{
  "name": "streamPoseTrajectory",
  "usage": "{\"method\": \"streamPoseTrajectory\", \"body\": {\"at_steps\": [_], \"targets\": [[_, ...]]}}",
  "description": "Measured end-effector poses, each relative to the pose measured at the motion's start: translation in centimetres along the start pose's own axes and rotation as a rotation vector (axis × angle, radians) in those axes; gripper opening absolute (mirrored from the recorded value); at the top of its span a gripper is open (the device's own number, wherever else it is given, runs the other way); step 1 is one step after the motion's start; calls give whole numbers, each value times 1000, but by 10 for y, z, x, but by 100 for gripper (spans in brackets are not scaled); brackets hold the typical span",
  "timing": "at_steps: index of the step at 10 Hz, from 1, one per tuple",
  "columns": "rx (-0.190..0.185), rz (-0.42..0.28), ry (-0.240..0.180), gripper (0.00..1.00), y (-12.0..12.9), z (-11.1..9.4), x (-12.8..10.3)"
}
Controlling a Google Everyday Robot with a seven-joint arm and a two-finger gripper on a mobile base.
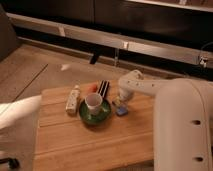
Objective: Wipe the white sponge on the table
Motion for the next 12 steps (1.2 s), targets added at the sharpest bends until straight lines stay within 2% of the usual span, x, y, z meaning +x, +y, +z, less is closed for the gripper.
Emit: {"method": "streamPoseTrajectory", "body": {"at_steps": [3, 4, 5, 7, 10, 11, 12], "targets": [[33, 77, 29, 0, -20, 6, 15], [55, 121, 50, 0, -34, 10, 27], [85, 149, 75, 0, -48, 13, 39], [187, 187, 136, 0, -86, 18, 59], [285, 159, 162, 0, -110, 18, 47], [310, 135, 153, 0, -112, 19, 30], [318, 116, 142, 0, -109, 21, 16]]}}
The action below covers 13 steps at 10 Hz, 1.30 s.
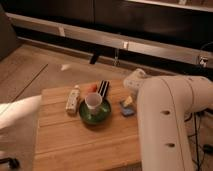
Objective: Wipe the white sponge on the table
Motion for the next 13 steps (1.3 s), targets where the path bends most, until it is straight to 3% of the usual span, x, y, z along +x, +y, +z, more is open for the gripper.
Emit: {"method": "streamPoseTrajectory", "body": {"at_steps": [3, 6, 9, 13], "targets": [[-18, -43, -69, 0, 31, -6, -45], [-111, -83, -140, 0, 77, -15, -71], [-199, -150, -201, 0, 122, -43, -81], [-273, -186, -215, 0, 154, -65, -64]]}}
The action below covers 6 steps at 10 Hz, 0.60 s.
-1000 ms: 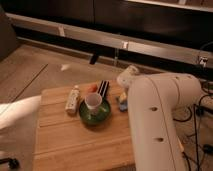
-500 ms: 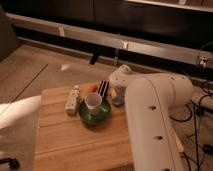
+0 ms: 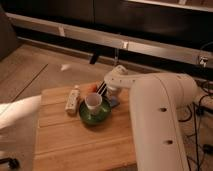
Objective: Wipe the white sponge on the table
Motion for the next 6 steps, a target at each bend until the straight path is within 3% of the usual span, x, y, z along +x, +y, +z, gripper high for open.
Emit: {"method": "streamPoseTrajectory", "body": {"at_steps": [3, 5, 6], "targets": [[-3, 53, 44, 0, -4, -5, 33], [21, 87, 79, 0, -18, -7, 54], [52, 115, 108, 0, -34, -10, 69]]}}
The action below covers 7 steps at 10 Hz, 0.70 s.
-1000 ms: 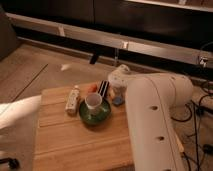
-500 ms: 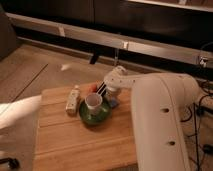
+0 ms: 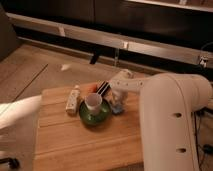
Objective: Wipe the white sponge on the table
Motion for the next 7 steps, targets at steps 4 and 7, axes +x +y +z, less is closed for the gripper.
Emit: {"method": "streamPoseTrajectory", "body": {"at_steps": [4, 7], "targets": [[83, 39, 17, 0, -37, -6, 1], [111, 13, 26, 0, -49, 3, -14]]}}
